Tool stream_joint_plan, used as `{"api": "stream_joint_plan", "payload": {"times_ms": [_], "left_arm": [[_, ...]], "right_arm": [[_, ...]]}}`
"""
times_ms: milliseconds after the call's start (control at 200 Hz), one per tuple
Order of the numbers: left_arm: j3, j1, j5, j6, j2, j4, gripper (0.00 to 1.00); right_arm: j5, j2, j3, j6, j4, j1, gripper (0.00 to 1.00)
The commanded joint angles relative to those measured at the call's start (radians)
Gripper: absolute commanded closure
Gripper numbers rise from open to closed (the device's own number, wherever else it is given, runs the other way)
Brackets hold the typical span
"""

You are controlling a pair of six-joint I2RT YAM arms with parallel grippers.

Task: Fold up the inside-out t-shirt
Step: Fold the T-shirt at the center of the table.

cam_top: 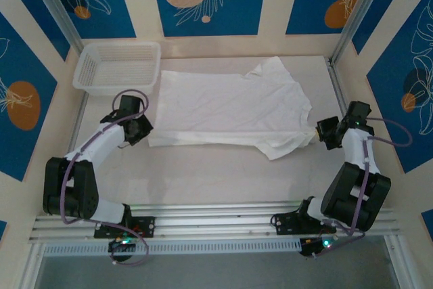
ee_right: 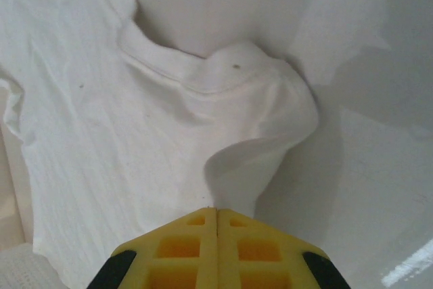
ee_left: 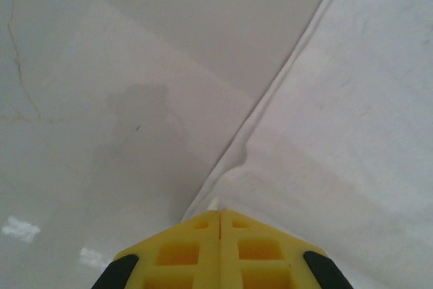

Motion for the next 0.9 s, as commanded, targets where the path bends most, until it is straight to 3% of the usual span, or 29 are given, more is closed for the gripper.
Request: {"api": "stream_joint_plan", "payload": {"times_ms": [0,340,705,895], "left_arm": [[0.062,0.018,0.001,0.027,0.009,0.020,1.00],[0.132,0.015,0.119,0.102,0.171,0.098,1.00],[0.187,0.015,0.059,0.124,0.217,0.086,1.00],[0.196,0.015,0.083,0.118,0.281,0.102,1.00]], "right_arm": [[-0.007,0.026,0.046,0.010,0.016,0.016,1.00],[-0.004,0.216,0.151,-0.012,0.048,0.027,1.00],[-0.022,0.302,0.251,0.012,0.058,0.035,1.00],[-0.009,0.382,0.289,0.012,0.062,0.043,1.00]]}}
